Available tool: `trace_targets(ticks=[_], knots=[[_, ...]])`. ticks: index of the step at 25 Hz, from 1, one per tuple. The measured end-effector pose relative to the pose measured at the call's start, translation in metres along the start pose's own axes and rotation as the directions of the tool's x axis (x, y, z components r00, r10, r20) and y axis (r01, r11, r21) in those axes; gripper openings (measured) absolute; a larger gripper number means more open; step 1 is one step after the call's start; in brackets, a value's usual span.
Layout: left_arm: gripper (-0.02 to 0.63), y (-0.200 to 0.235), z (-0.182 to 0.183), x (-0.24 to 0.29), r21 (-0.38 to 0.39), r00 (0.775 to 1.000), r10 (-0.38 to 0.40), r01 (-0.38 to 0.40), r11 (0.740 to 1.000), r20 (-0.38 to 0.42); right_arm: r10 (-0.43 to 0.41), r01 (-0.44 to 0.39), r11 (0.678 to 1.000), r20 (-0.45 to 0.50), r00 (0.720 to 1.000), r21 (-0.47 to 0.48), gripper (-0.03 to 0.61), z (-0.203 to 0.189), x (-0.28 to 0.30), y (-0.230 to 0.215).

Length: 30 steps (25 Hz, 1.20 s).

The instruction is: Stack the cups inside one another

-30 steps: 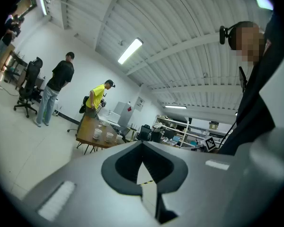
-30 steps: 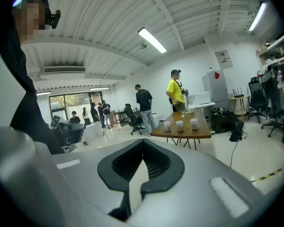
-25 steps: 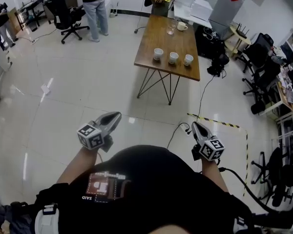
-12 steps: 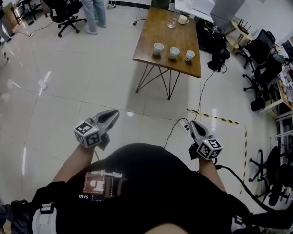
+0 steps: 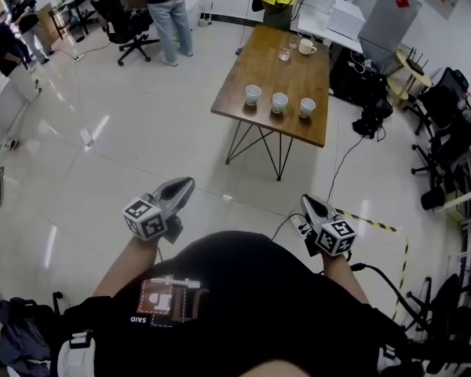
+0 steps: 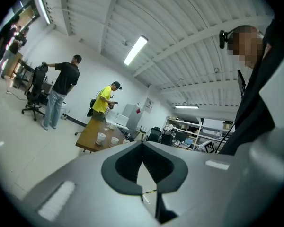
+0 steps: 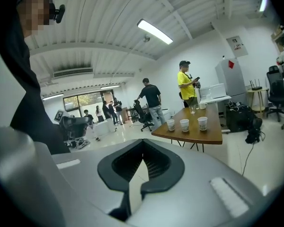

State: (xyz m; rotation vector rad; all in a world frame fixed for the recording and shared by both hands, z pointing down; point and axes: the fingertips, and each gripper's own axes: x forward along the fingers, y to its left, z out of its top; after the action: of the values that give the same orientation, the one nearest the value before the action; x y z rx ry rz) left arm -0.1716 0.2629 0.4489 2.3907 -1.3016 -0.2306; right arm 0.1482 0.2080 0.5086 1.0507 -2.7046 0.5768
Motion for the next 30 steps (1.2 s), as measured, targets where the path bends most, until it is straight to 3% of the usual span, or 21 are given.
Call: trace_targets(ticks=[8,14,21,27,30], knots=[[0.0,-0.028,-0.01,0.045,0.017,0.999,0.019,-0.019,1.0,-0.042,0.042,-0.042,0.999,-0.01,0.999,0.021,0.014,0.003,-0.004,-0.048],[0.0,-0.013,-0.004,0.084,0.009,0.998,-0.024,0.024,1.0,-0.057,-0.013,0.014,0.999,-0.022,1.0,0.036,0.014,0.007,0.002,-0.076],[0.0,0.05,0.006,0.13,0.0,0.986,-0.142,0.142,0.99,-0.086,-0.144,0.144,0.989,0.01,0.989,0.016,0.015,0.042,0.043,-0.094],[0.0,0.11,0.031,0.159,0.005,0.957,-0.253,0.256,0.967,-0.143,-0.25,0.247,0.967,0.048,0.967,0.065,0.015,0.067,0.097,-0.097],[0.0,0.141,0.045,0.171,0.0,0.949,-0.266,0.269,0.963,-0.169,-0.262,0.258,0.962,0.044,0.964,0.093,0.015,0.078,0.129,-0.099]])
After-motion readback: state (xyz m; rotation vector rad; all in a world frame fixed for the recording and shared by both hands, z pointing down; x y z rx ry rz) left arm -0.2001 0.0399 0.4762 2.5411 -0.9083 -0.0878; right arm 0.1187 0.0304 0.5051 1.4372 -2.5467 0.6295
